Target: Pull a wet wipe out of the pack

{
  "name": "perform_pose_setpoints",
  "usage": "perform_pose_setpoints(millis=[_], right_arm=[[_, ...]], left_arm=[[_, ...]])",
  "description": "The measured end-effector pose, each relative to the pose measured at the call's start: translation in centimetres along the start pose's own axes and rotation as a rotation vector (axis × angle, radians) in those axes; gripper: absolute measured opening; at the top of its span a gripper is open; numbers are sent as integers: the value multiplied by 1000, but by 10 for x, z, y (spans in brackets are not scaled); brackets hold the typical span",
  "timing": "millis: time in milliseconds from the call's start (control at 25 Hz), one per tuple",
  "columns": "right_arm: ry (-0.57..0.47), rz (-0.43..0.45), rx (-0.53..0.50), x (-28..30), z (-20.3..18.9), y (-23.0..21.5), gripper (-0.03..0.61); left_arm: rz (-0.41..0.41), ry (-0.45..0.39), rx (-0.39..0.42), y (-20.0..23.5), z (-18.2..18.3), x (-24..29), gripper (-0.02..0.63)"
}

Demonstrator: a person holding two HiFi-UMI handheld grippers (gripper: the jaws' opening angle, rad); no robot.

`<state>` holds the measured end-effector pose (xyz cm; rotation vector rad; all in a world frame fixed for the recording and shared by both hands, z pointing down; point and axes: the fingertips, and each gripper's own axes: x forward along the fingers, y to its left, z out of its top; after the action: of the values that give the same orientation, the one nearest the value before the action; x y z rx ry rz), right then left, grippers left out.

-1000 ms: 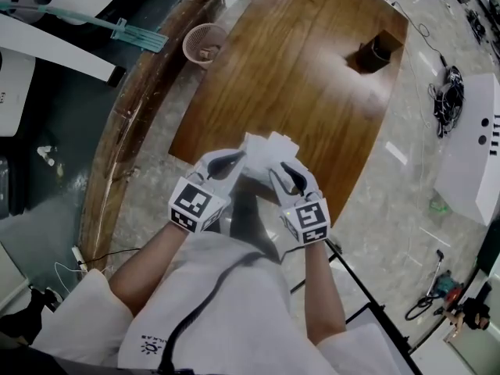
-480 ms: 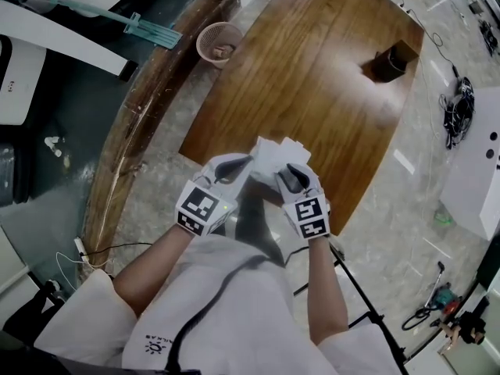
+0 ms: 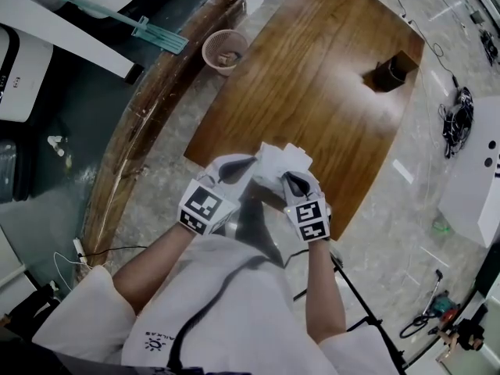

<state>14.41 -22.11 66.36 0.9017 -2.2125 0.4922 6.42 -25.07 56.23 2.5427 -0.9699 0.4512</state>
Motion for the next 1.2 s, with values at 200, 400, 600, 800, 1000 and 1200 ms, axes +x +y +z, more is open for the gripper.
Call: perform_pose_setpoints(millis=[200, 400, 600, 800, 1000, 1200], right_arm=[[-21, -14, 29, -6, 4, 2, 19], [-39, -36, 42, -14, 8, 3, 18], [-67, -61, 57, -21, 14, 2, 18], [-94, -96, 80, -31, 21, -1, 18], [-125, -128, 112, -43, 26, -5, 17], [-158, -157, 123, -54, 34, -7, 17]], left_arm=[[-8, -17, 26, -1, 13, -2, 5], [-25, -41, 35, -4, 28, -3, 5], [-42, -45, 53, -8, 34, -2, 5], [-66, -56, 72, -12, 41, -3, 5], [-91, -68, 93, -18, 50, -1, 5], [-113, -76, 111, -22, 58, 1, 5]])
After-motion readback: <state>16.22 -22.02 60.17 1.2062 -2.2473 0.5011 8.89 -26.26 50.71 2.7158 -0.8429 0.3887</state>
